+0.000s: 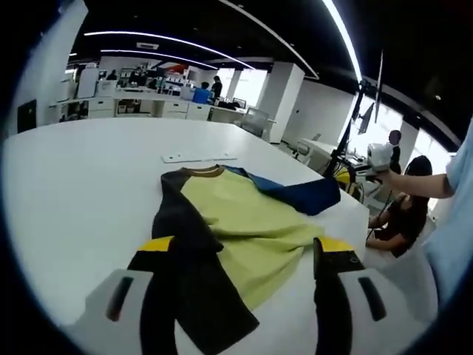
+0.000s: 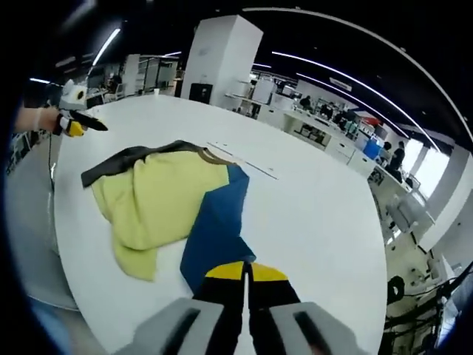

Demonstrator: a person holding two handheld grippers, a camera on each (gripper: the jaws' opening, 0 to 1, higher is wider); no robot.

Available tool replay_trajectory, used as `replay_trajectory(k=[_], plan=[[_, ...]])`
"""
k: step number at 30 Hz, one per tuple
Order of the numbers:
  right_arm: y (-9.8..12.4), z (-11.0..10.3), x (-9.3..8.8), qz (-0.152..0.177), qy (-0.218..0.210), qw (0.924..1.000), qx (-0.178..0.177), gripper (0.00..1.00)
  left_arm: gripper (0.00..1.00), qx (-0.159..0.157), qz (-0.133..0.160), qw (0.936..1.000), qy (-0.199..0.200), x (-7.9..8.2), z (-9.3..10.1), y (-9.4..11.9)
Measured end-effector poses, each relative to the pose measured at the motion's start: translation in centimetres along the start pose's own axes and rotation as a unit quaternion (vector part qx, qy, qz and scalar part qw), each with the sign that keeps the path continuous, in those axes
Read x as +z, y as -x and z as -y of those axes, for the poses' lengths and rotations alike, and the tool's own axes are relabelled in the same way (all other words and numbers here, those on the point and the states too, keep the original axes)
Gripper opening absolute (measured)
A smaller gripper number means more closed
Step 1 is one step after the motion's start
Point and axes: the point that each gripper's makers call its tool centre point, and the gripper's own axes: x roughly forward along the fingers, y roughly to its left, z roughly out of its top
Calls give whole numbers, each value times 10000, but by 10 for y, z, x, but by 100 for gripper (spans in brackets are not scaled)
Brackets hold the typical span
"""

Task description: Fold the garment on the visible template until the final outline fits inside the template.

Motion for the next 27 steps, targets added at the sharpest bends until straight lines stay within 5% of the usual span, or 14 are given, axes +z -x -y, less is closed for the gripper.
replay_trajectory(k=[27], plan=[[-41,110,-35,-499,-135,9980,-358,0,72,417,107,9989,180,16,-11,-14]])
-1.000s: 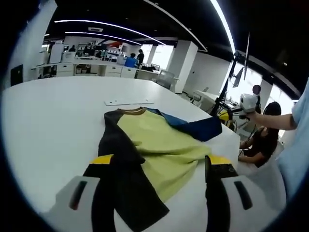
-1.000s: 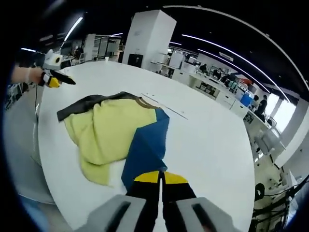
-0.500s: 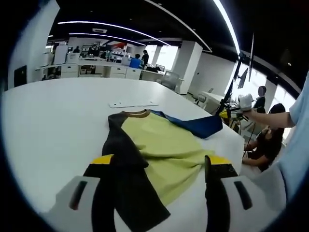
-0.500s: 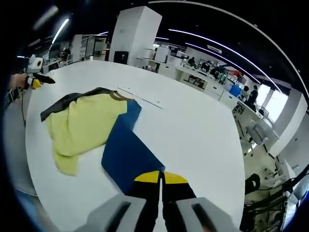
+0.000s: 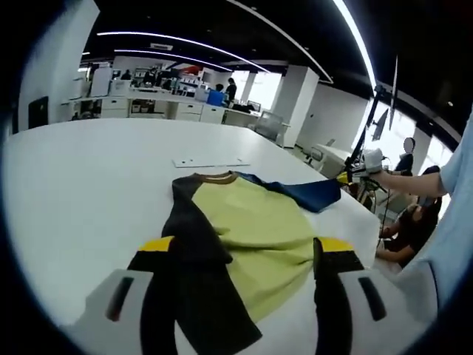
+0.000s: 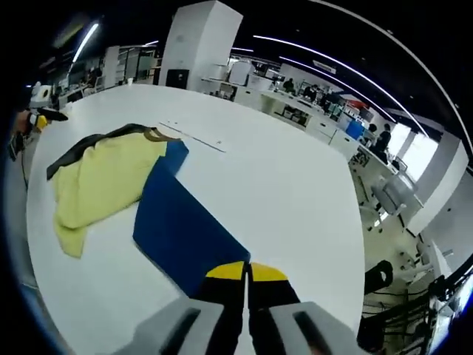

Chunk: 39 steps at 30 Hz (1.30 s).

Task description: Fold the garment on the visible template until the final outline fits inside the template.

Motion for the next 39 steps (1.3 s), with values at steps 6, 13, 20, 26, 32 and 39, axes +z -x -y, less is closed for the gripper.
replay_trajectory(k=[6,13,20,26,32,39], plan=[[-12,20,-4,-56,67,9999,-90,0,72,69,13,10000,-27,1,-2,-2],[-25,42,-9,-103,-50,9998,-153,0,72,154,2,9999,-30,2,1,-4],[-37,68,-17,-186,-101,9995,-249,0,71,288,85,9995,14,6,1,-4],[-46,89,-27,-291,-260,9987,-333,0,71,383,53,9992,39,5,-1,-5],[-56,95,-44,-506,-440,9972,-320,0,71,439,-21,9990,95,1,-4,-6],[-64,94,-63,-803,-425,9956,-241,0,71,465,-97,9988,152,-5,-7,-11]])
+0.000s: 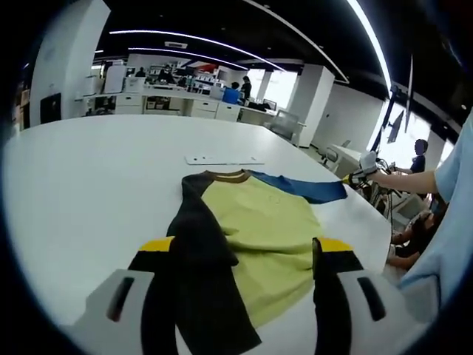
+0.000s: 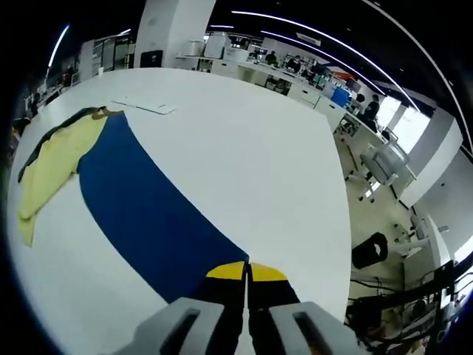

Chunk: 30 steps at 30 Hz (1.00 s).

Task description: Fold the garment on the visible template until the final outline fits inside the template.

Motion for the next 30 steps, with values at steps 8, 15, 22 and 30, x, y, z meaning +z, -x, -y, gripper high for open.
replay_trajectory(k=[8,15,22,30], plan=[[-3,-7,-16,-258,30,9997,5,0,71,-38,-29,10000,72,-8,3,-3],[-6,-9,-26,-378,-137,9992,-3,0,70,-32,-50,9999,97,-12,4,0],[-5,-11,-25,-233,-274,9994,3,0,70,-19,-52,10000,81,-11,1,2],[3,-23,-15,294,-886,9951,326,25,70,-60,-45,10000,49,-8,2,2]])
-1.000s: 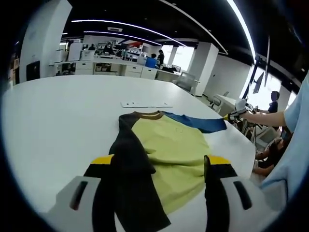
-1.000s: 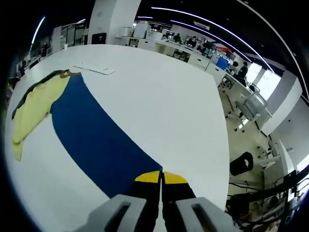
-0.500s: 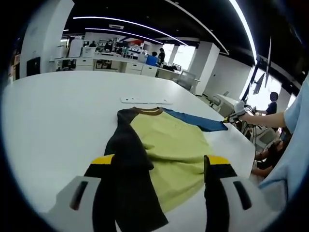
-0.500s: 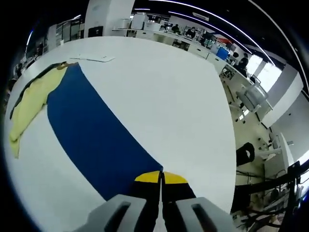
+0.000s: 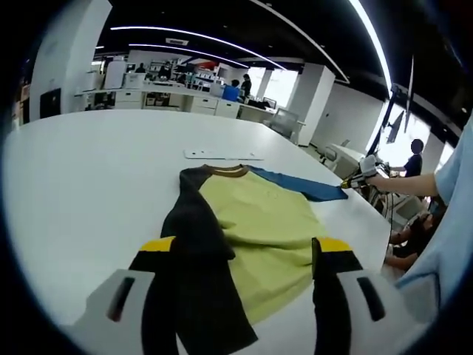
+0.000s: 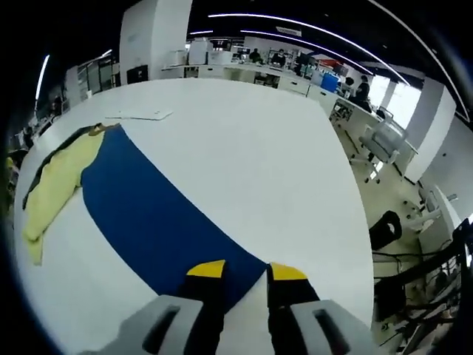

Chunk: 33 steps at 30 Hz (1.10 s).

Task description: Fold the garment on the visible template until the final outline fits inside the template.

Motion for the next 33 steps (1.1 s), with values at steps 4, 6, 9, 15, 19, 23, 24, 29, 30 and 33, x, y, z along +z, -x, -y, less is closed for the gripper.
replay_trajectory(k=[4,6,9,15,19,23,24,29,30,33], plan=[[9,-14,5,256,-130,9993,241,48,70,-37,4,10000,-23,1,1,-1],[13,-19,6,350,-188,9985,386,58,70,-51,-2,10000,-30,1,2,-1],[19,-30,11,577,-250,9960,636,76,70,-73,14,10000,-37,2,3,-1],[34,-43,9,681,-160,9947,760,95,70,-112,52,9999,-55,4,5,1],[41,-52,7,704,-109,9936,873,100,70,-131,81,9999,-70,5,5,2],[48,-58,8,743,-124,9931,901,100,70,-136,99,9998,-73,5,5,4],[49,-59,9,744,-131,9929,919,100,70,-135,107,9998,-73,5,5,5],[58,-67,16,868,-110,9910,1015,100,70,-112,95,9998,-121,4,4,9],[58,-67,17,898,-128,9905,1037,99,70,-103,93,9998,-129,3,4,10],[62,-74,18,943,-92,9898,1063,99,70,-85,109,9999,-101,0,5,14]])
